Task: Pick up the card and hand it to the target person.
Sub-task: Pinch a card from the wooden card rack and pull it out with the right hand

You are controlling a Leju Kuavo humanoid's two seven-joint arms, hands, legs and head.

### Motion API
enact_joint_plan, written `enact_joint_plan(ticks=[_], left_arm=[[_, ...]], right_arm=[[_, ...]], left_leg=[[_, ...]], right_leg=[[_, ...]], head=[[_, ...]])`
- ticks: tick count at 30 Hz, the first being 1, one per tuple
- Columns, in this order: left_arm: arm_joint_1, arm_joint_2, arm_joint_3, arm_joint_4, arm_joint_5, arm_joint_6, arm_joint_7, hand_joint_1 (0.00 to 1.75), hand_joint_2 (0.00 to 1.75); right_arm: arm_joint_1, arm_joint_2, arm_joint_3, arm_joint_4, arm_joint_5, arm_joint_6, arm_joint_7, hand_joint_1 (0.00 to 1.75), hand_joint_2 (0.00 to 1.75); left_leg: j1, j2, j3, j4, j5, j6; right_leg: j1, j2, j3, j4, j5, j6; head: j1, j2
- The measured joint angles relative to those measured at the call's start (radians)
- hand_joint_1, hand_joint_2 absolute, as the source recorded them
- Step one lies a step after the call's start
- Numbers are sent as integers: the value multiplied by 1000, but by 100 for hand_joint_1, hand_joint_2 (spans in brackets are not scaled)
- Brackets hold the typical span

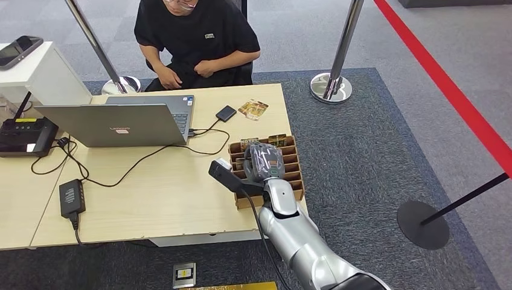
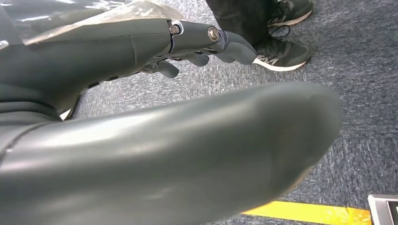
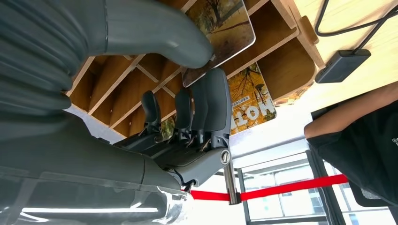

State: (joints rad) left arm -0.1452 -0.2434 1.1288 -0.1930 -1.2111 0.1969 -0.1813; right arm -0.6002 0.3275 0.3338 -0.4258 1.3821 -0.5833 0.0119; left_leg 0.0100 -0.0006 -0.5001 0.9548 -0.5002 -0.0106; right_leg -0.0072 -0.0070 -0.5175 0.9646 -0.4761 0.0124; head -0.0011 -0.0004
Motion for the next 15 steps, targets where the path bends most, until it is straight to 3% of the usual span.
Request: enact_joint_plan(ticks=[3, 8, 15], left_arm=[[0, 0, 0, 0, 2, 3, 1, 0, 0], [0, 0, 0, 0, 4, 6, 3, 0, 0], [0, 0, 0, 0, 4, 6, 4, 0, 0]], right_arm=[[0, -1, 0, 4, 0, 0, -1, 115, 175], [0, -1, 0, 8, 1, 0, -4, 96, 175], [0, -1, 0, 11, 2, 2, -3, 83, 175]], left_leg=[[0, 0, 0, 0, 0, 0], [0, 0, 0, 0, 0, 0], [0, 0, 0, 0, 0, 0]], right_leg=[[0, 0, 0, 0, 0, 0], [0, 0, 0, 0, 0, 0], [0, 0, 0, 0, 0, 0]], head=[[0, 0], [0, 0], [0, 0]])
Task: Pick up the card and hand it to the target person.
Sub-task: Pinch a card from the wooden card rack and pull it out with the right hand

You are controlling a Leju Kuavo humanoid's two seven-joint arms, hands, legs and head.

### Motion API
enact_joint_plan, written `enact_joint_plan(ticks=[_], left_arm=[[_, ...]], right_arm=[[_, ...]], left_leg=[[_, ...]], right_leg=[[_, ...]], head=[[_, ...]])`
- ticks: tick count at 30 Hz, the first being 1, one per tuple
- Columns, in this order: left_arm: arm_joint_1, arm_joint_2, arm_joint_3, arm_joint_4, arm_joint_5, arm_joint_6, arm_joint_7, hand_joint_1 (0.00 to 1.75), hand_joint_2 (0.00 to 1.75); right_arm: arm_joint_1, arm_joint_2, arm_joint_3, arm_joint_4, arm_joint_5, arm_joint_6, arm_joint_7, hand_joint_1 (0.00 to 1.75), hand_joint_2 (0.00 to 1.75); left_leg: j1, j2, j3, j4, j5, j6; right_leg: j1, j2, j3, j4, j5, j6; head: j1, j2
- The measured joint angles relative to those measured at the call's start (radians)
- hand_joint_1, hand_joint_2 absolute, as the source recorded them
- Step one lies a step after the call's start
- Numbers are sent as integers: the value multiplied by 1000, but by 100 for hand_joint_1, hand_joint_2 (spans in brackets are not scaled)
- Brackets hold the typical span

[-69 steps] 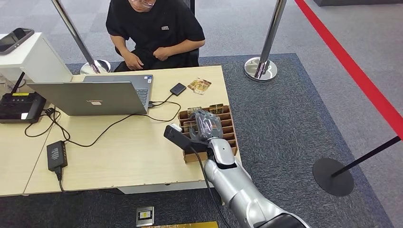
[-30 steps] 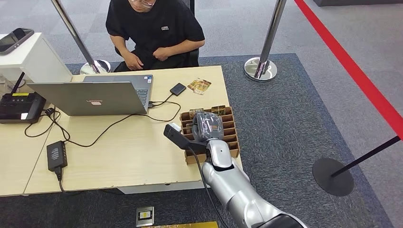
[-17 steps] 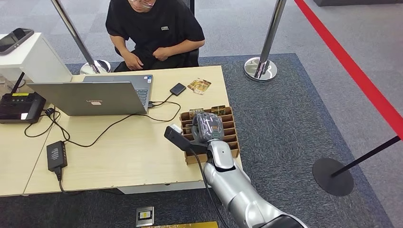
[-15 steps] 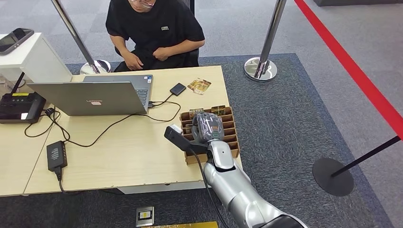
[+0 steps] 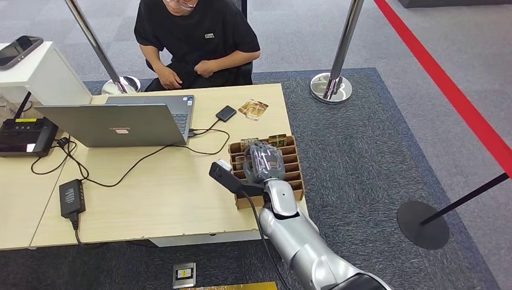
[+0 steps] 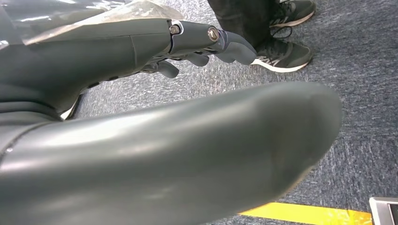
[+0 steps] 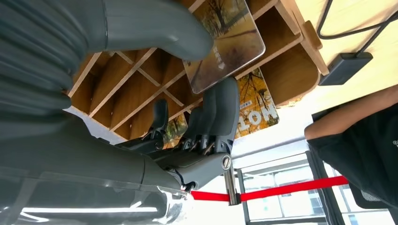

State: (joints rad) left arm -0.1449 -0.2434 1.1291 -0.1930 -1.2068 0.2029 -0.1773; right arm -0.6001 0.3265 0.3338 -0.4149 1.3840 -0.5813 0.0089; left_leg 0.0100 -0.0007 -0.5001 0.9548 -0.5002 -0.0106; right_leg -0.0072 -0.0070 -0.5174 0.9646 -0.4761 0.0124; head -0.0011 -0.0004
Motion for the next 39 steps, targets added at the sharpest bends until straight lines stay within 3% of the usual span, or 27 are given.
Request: enact_joint_plan(ticks=[5, 22, 39], left_arm=[[0, 0, 0, 0, -1, 0, 2, 0, 0], [0, 0, 0, 0, -4, 0, 9, 0, 0], [2, 0, 0, 0, -5, 3, 10, 0, 0]], right_arm=[[1, 0, 0, 4, 0, 1, 3, 73, 175], [-3, 0, 0, 8, 1, 1, 3, 107, 175], [-6, 3, 0, 8, 8, 4, 3, 128, 175]], left_leg=[[0, 0, 0, 0, 0, 0], [0, 0, 0, 0, 0, 0], [0, 0, 0, 0, 0, 0]], right_leg=[[0, 0, 0, 0, 0, 0], [0, 0, 0, 0, 0, 0], [0, 0, 0, 0, 0, 0]], head=[[0, 0], [0, 0], [0, 0]])
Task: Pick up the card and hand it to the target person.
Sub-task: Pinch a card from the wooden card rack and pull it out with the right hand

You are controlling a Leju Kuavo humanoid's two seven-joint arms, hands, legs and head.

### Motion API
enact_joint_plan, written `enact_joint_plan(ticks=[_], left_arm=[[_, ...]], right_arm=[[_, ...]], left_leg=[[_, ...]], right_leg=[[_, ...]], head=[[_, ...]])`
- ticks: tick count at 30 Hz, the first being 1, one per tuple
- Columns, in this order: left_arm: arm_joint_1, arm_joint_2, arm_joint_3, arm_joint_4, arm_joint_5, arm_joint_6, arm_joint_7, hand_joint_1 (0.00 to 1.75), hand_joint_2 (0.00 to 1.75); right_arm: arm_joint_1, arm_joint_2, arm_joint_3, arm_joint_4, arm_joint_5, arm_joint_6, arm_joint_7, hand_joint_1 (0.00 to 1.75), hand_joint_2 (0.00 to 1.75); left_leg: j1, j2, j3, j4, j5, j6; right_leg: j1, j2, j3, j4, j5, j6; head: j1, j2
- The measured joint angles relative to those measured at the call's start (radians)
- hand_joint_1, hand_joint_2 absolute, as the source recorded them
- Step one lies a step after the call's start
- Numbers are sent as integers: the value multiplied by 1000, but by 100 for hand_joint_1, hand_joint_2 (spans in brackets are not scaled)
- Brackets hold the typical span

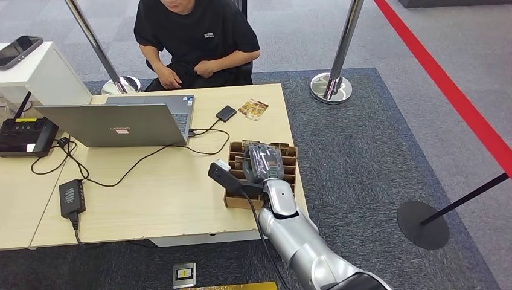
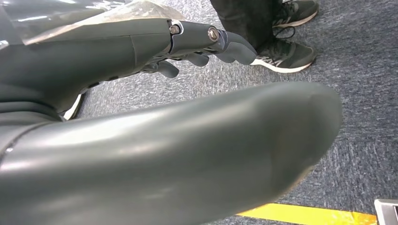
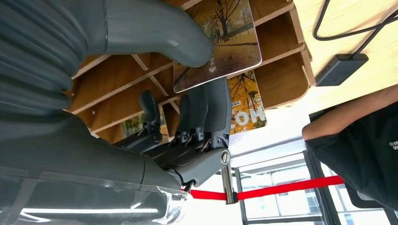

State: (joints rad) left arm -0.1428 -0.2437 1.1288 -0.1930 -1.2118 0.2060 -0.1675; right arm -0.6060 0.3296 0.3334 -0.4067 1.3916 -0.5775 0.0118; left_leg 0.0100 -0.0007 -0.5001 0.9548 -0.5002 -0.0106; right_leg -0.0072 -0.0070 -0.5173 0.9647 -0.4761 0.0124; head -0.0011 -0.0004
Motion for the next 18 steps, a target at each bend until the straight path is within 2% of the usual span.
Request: enact_joint_plan(ticks=[18], left_arm=[[5, 0, 0, 0, 1, 4, -2, 0, 0]], right_arm=[[7, 2, -6, -35, -37, -26, -57, 127, 175]], left_leg=[[0, 0, -1, 0, 0, 0]], right_leg=[[0, 0, -1, 0, 0, 0]], head=[[0, 0]])
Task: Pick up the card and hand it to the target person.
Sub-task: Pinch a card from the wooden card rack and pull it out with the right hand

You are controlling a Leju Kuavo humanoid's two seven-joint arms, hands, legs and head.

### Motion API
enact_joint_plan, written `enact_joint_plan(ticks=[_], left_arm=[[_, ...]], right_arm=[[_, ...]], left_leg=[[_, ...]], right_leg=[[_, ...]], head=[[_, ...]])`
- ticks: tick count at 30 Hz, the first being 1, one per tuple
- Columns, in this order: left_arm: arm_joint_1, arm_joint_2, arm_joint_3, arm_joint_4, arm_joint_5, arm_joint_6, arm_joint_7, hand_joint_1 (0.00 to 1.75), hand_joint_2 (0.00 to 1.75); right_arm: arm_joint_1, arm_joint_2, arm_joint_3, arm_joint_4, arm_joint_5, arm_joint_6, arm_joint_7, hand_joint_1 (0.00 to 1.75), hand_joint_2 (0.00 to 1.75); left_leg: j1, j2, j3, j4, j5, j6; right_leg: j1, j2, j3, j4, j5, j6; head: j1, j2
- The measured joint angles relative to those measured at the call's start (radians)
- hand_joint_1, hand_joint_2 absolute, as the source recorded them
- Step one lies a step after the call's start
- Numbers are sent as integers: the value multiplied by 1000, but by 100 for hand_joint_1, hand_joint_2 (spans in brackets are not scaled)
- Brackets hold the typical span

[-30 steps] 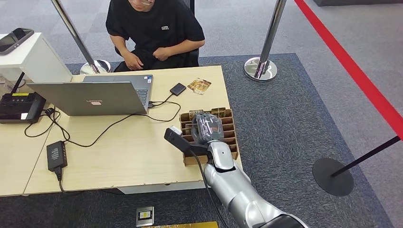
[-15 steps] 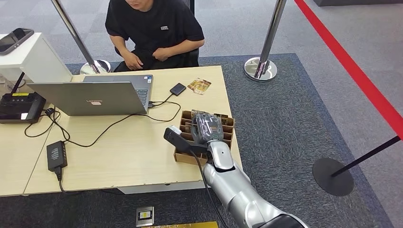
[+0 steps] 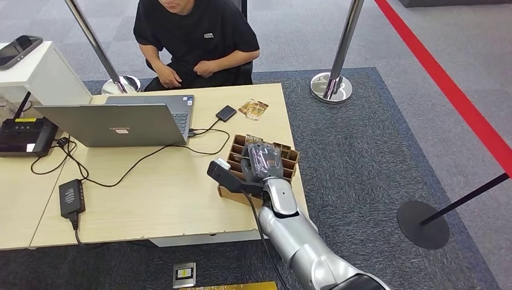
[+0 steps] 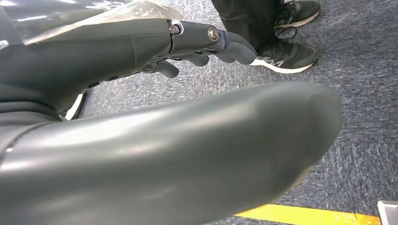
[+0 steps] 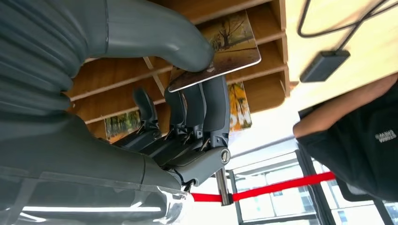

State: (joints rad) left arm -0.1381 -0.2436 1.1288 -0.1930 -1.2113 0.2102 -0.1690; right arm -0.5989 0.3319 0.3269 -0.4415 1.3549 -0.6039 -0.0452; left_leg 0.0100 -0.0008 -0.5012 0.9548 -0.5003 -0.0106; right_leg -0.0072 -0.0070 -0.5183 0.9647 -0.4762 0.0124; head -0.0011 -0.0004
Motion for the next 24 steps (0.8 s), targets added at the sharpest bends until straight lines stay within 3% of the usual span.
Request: enact_joint_plan(ticks=[12, 24], left_arm=[[1, 0, 0, 0, 3, 3, -7, 0, 0], [6, 0, 0, 0, 8, 11, -10, 0, 0]], right_arm=[[12, 0, -4, -96, -26, -12, -43, 127, 175], [52, 0, -1, -299, -66, 32, -73, 126, 175]], left_leg=[[0, 0, -1, 0, 0, 0], [0, 0, -1, 0, 0, 0]], right_leg=[[0, 0, -1, 0, 0, 0], [0, 0, -1, 0, 0, 0]], head=[[0, 0], [0, 0]])
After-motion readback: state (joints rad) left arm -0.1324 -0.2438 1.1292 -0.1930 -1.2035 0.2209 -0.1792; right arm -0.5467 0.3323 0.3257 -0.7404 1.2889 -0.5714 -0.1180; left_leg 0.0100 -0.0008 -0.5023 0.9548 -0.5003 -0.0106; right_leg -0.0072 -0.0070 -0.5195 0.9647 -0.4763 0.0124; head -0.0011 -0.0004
